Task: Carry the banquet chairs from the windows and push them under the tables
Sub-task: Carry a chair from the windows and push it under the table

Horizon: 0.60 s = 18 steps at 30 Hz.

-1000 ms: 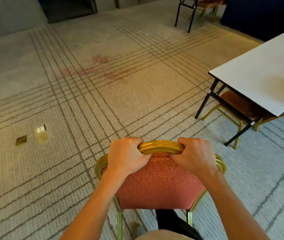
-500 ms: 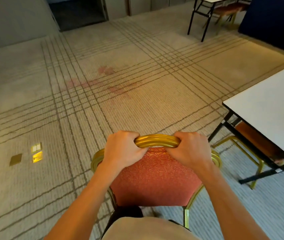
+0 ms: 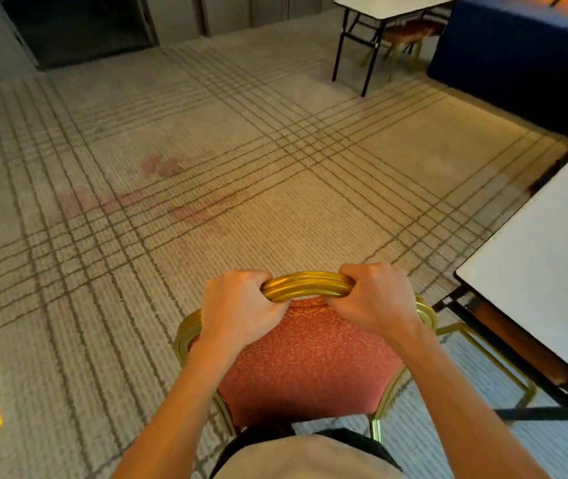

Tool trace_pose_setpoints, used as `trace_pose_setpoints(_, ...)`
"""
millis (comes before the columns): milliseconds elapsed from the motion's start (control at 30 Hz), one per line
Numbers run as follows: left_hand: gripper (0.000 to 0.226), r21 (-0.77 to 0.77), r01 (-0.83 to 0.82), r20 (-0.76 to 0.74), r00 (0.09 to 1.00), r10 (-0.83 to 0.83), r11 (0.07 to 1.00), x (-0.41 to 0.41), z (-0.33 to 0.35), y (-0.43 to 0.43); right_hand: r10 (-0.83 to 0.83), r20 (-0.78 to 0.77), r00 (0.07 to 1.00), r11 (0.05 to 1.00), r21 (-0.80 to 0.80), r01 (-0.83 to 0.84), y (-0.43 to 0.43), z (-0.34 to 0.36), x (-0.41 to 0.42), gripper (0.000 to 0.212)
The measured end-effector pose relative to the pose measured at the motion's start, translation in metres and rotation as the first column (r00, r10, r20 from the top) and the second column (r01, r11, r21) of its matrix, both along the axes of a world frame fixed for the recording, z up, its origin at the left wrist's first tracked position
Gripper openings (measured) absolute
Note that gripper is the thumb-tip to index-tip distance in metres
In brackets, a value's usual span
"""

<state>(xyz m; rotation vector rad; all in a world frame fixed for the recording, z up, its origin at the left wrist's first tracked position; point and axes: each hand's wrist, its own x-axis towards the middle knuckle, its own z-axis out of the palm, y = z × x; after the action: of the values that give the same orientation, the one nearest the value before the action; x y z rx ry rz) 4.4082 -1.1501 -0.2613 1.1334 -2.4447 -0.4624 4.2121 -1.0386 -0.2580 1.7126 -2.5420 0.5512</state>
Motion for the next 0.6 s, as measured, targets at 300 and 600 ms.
trace_pose_setpoints(300,0.042,-0.085,0.061,0.025,0.998,-0.059,0.995,-0.086,0.018,-0.154,-0.042,0.006,0.999,0.998,-0.046,0.042,-0.139,0.020,-0.080,0.054)
trace_pose_setpoints(600,0.045,-0.154,0.112,0.007,0.994,-0.113,0.982,-0.200,0.009,-0.304,-0.037,0.072,0.997,0.999,0.016,0.036,-0.287,0.004,-0.195,0.052)
